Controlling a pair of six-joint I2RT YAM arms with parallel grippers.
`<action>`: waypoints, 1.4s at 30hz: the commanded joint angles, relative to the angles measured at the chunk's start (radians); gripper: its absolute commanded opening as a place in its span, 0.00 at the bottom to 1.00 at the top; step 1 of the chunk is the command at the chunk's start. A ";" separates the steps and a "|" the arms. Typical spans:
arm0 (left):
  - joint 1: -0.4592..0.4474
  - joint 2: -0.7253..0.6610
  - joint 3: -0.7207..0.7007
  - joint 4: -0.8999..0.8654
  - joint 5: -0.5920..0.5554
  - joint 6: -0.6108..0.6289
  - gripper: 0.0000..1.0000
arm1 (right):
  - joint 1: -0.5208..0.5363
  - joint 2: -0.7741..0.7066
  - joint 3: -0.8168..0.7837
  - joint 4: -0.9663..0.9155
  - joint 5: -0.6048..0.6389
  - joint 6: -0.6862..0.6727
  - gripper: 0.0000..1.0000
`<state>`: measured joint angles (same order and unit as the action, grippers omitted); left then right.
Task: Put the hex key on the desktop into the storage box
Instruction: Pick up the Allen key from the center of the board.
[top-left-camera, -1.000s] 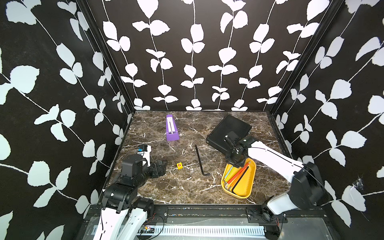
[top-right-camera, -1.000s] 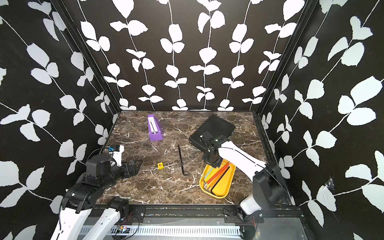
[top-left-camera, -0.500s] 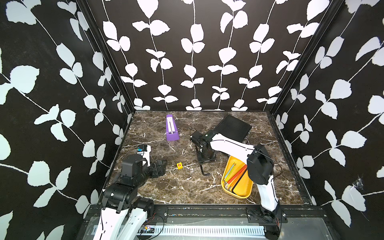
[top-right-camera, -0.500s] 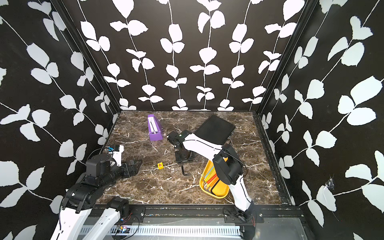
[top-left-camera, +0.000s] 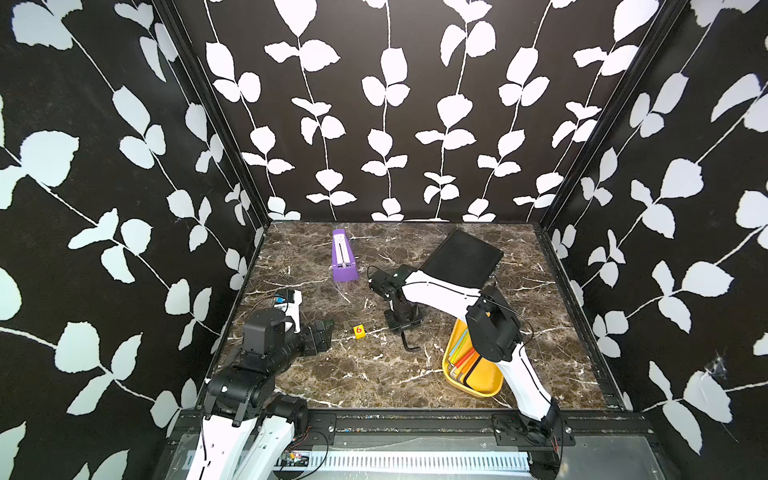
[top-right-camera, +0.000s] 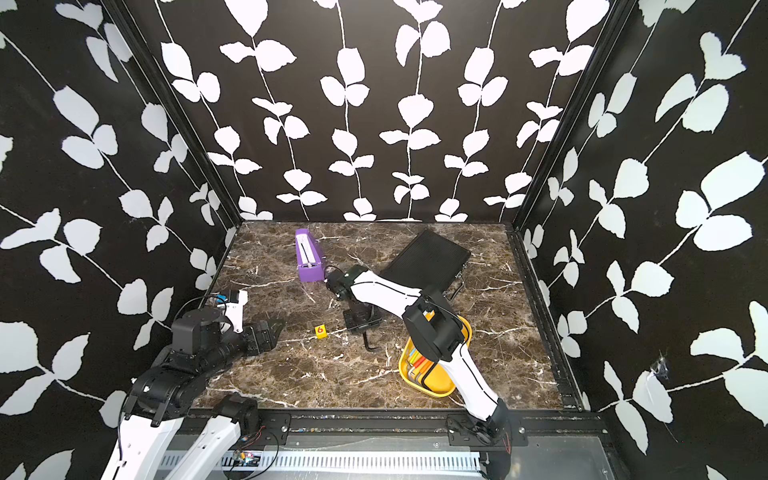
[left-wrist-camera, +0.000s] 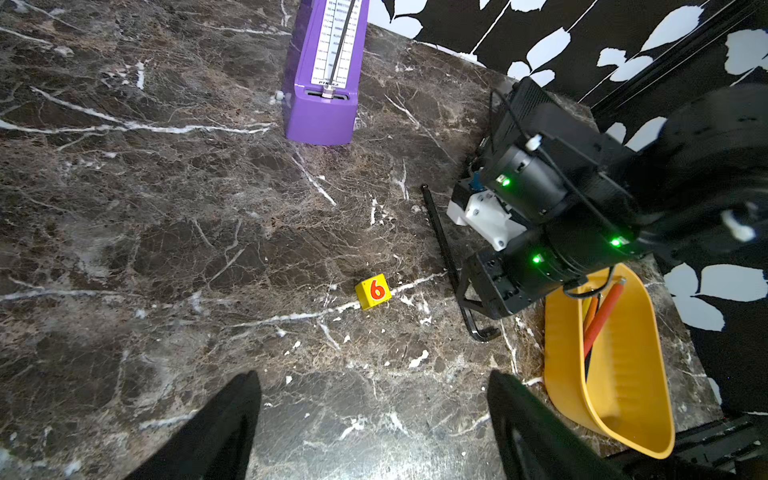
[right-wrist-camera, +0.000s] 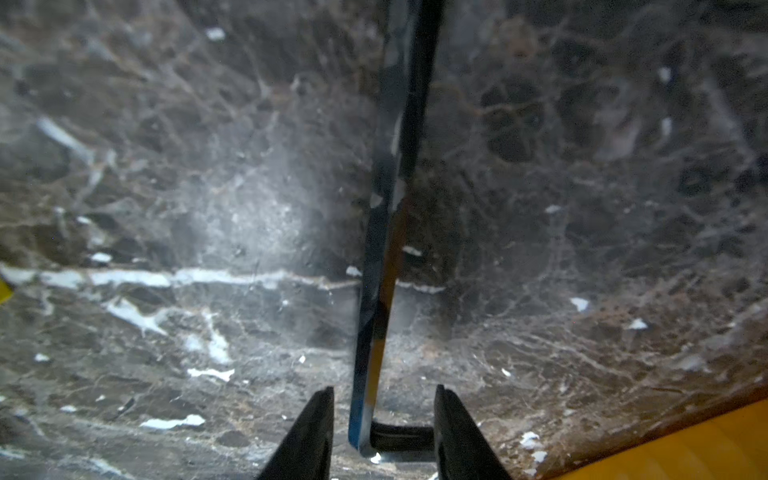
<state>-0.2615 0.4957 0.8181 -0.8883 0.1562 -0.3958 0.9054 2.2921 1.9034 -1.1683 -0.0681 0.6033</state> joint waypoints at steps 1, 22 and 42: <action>-0.004 -0.001 -0.007 0.011 -0.006 0.002 0.86 | 0.009 0.024 0.052 -0.037 -0.008 -0.023 0.40; -0.004 0.003 -0.006 0.012 0.002 0.003 0.86 | 0.009 0.084 0.018 -0.047 0.009 0.015 0.18; -0.004 -0.003 -0.007 0.013 0.001 0.004 0.86 | 0.004 -0.033 0.089 -0.064 0.028 0.079 0.00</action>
<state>-0.2611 0.4961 0.8181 -0.8883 0.1570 -0.3958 0.9081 2.3257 1.9377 -1.1919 -0.0742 0.6548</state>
